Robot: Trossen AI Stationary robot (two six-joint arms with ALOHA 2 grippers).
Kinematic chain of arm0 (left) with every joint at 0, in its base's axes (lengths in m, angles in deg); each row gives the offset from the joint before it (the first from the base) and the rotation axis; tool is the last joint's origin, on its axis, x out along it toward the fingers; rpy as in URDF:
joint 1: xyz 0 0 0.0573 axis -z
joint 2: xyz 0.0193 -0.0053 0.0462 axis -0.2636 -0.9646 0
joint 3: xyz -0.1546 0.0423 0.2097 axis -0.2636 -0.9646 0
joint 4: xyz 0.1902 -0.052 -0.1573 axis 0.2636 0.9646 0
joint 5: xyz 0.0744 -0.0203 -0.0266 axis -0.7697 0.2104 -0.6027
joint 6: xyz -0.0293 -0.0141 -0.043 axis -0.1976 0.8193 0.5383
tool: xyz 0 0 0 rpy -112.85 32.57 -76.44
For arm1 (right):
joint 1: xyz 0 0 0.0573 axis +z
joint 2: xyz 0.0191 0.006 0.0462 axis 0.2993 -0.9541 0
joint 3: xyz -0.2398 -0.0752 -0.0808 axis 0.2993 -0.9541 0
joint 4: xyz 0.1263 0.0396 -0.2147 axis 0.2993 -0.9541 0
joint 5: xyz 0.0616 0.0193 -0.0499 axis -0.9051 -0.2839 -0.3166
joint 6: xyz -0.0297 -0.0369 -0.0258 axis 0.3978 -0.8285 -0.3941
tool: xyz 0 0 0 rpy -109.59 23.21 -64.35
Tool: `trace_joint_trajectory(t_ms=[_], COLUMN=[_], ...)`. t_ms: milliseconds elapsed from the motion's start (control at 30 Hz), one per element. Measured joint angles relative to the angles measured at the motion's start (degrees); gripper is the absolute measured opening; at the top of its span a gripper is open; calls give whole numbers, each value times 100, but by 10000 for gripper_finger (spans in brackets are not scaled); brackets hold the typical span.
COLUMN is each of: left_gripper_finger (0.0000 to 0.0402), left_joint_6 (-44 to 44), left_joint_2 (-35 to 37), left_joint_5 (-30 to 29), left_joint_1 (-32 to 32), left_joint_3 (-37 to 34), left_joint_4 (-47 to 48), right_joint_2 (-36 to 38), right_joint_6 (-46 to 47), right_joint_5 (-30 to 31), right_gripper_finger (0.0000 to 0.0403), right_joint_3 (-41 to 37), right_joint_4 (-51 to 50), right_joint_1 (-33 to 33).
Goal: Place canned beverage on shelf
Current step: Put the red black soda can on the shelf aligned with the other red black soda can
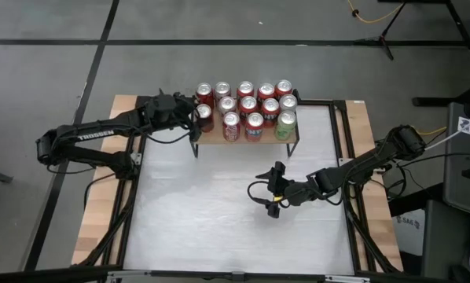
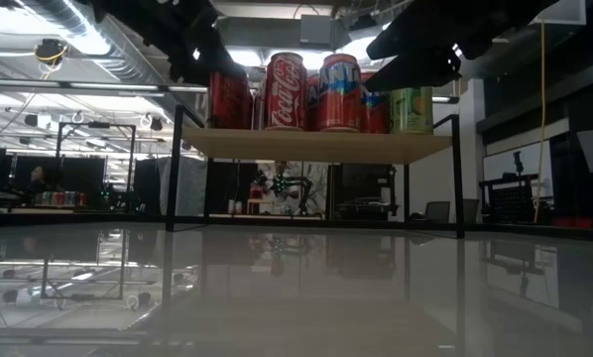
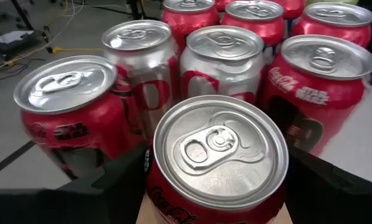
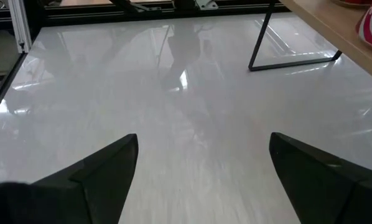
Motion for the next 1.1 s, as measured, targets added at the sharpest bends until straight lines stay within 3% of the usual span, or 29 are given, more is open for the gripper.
trace_joint_trajectory(t_ms=[467, 800, 1100], left_gripper_finger=[326, 331, 371], left_joint_6=[-33, -42, -43], left_joint_2=[6, -2, -2], left_joint_5=[17, -225, -228], left_joint_1=[-86, -86, -86], left_joint_3=[-36, -48, -48], left_joint_4=[41, 63, 17], right_joint_2=[0, -2, -2], right_joint_6=[0, 0, 0], right_joint_5=[4, 4, 4], right_gripper_finger=[353, 353, 353], right_joint_3=[0, -1, -2], right_joint_4=[-1, -1, -1], right_joint_1=[0, 0, 0])
